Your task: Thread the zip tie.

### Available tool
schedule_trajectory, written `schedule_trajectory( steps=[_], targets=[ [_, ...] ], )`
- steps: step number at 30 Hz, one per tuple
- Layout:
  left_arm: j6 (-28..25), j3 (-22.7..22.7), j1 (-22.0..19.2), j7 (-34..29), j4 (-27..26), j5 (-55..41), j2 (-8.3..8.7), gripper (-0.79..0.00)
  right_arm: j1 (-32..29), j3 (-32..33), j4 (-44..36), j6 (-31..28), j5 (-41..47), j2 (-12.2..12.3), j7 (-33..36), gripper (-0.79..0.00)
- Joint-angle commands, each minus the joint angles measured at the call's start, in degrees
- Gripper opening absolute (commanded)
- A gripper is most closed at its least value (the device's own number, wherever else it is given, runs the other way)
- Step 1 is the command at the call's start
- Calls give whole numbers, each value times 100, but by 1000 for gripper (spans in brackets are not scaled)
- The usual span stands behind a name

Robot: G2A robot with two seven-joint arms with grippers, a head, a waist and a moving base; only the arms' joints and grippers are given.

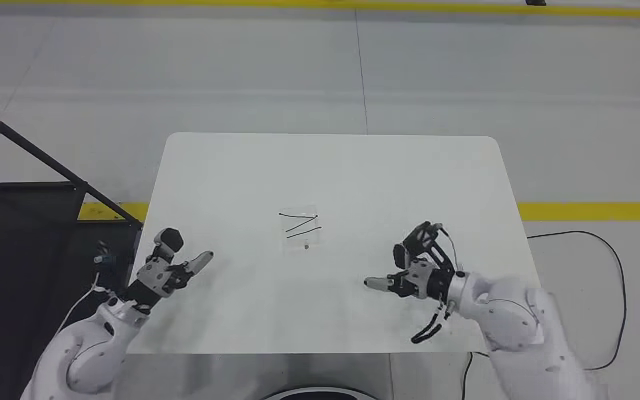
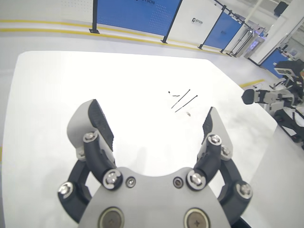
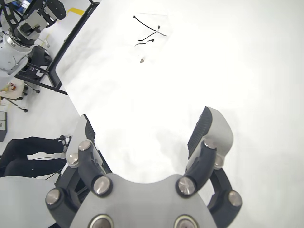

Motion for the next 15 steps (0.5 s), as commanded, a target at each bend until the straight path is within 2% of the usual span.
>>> schedule_trajectory(
  steps=[1,4,10,15],
  targets=[
    [-147,7,-17,-99,47,-217,9,0,489,-263,317,90,527,-31,335,0],
    [-392,-18,-86,-404,152,-751,37,0,1226,-663,883,236,1075,-92,788,0],
    [-447,-158,-195,-902,254,-1474,91,0,2281,-1366,1876,586,1489,-246,1000,0],
    [-447,-158,-195,-902,254,-1474,91,0,2281,-1366,1876,586,1489,-246,1000,0]
  ],
)
